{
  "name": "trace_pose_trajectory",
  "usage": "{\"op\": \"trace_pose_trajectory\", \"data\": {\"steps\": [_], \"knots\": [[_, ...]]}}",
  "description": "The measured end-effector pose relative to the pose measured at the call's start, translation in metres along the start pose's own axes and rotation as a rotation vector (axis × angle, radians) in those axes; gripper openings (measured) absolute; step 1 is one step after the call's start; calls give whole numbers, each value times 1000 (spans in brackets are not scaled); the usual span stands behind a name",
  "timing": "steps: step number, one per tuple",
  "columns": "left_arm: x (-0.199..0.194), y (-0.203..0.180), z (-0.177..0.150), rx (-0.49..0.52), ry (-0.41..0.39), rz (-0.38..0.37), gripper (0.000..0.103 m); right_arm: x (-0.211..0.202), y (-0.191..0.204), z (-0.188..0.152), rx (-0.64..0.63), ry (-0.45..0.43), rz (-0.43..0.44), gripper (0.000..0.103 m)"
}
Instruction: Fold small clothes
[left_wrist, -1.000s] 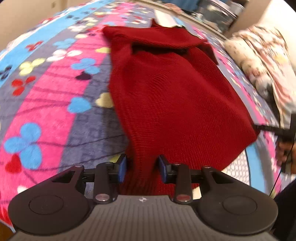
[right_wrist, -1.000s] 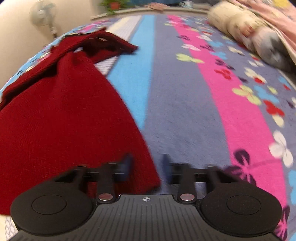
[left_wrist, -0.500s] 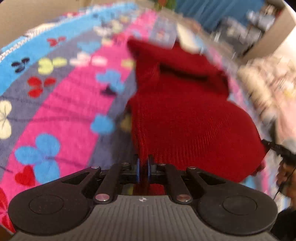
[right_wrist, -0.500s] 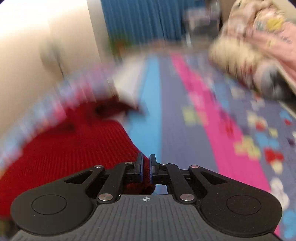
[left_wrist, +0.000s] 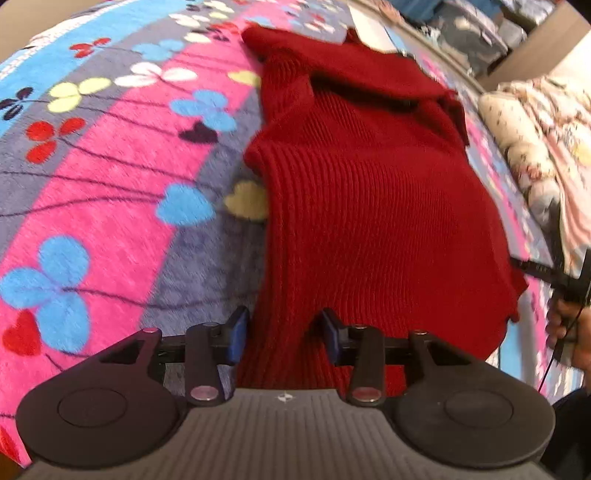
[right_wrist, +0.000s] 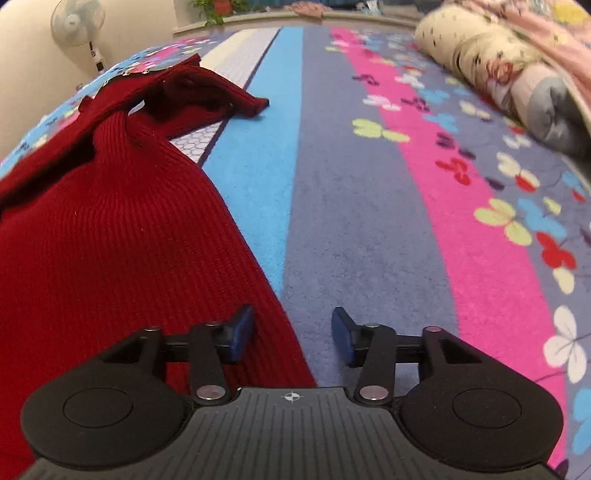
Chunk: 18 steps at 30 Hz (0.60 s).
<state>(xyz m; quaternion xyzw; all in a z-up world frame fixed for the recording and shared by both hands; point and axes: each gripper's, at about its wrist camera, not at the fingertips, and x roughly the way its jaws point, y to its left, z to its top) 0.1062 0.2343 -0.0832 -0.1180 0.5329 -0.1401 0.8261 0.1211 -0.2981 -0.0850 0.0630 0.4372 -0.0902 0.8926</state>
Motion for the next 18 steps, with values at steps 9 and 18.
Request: {"op": "trace_pose_trajectory", "data": {"steps": [9, 18], "knots": [[-26, -20, -13, 70, -109, 21, 11, -31, 8, -4, -24, -101, 91, 5], [-92, -31, -42, 117, -244, -148, 10, -188, -54, 10, 133, -538, -140, 0]]}}
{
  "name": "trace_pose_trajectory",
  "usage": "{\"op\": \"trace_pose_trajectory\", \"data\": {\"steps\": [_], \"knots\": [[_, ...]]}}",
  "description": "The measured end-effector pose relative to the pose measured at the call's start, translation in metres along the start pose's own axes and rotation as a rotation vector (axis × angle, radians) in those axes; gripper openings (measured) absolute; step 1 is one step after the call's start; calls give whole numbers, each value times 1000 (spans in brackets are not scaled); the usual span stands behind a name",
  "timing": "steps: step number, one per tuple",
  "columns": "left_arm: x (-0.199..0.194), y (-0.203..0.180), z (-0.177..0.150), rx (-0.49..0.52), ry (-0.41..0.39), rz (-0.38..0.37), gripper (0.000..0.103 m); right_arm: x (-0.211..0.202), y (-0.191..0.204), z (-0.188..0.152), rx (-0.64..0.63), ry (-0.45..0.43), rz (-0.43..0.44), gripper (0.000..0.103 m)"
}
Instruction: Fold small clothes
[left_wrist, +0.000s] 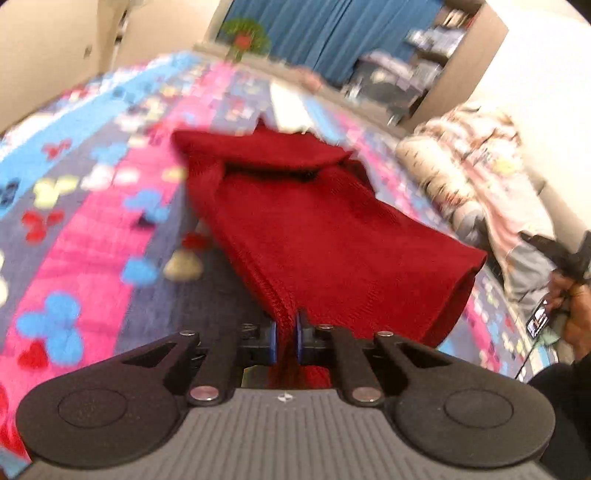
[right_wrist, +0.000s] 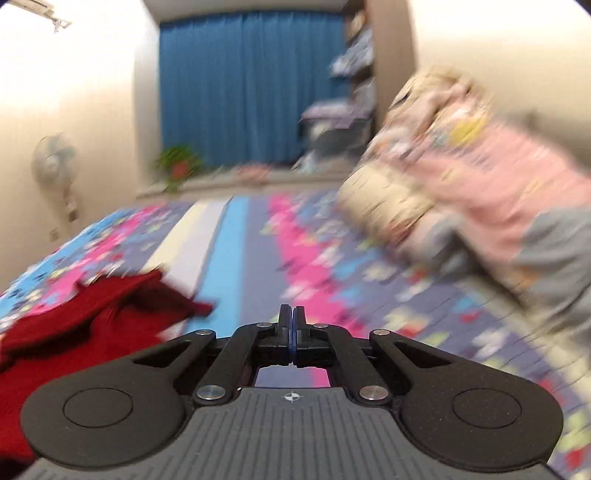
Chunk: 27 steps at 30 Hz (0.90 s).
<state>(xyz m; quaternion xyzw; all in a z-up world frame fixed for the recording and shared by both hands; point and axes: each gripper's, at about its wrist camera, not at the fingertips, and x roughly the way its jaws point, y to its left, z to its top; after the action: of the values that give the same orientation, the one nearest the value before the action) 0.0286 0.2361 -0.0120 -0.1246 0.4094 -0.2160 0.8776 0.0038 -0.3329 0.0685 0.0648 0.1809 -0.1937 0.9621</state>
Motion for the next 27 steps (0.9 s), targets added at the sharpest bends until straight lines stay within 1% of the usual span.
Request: {"op": "trace_pose_trajectory", "data": {"steps": [1, 3, 4, 5, 6, 7, 8, 9, 10, 11, 13, 15, 17, 20, 23, 25, 27], "knots": [[9, 4, -3, -9, 54, 20, 11, 2, -12, 0, 36, 41, 27, 0], [33, 9, -7, 11, 185, 85, 14, 30, -21, -21, 65, 238, 148, 0], [41, 13, -8, 15, 228, 135, 20, 47, -20, -37, 77, 331, 158, 1], [45, 18, -9, 7, 244, 177, 26, 57, -17, -44, 90, 391, 156, 4], [46, 22, -6, -14, 235, 217, 44, 63, -13, -47, 107, 406, 194, 4], [44, 23, -2, -28, 206, 240, 52, 66, -6, -47, 102, 398, 241, 12], [41, 22, 2, -35, 167, 253, 52, 68, 3, -48, 76, 396, 264, 24], [37, 21, 7, -41, 120, 264, 52, 70, 12, -50, 43, 392, 273, 32], [34, 19, 11, -45, 79, 279, 53, 73, 20, -53, 17, 399, 283, 47], [34, 16, 14, -44, 47, 295, 53, 77, 29, -56, 0, 415, 298, 51], [36, 10, 20, -27, -7, 330, 53, 83, 43, -64, -35, 451, 347, 52], [39, 1, 27, 7, -44, 385, 53, 94, 62, -75, -86, 482, 369, 52], [42, -10, 34, 45, -100, 409, 53, 105, 78, -86, -133, 517, 362, 52], [50, -18, 49, 83, -168, 432, 53, 126, 94, -109, -208, 577, 303, 52], [64, -32, 66, 141, -212, 456, 53, 133, 103, -111, -268, 553, 263, 53], [86, -41, 80, 194, -213, 466, 53, 136, 107, -107, -297, 544, 251, 52], [115, -51, 96, 251, -199, 497, 53, 140, 109, -104, -320, 540, 241, 52]]}}
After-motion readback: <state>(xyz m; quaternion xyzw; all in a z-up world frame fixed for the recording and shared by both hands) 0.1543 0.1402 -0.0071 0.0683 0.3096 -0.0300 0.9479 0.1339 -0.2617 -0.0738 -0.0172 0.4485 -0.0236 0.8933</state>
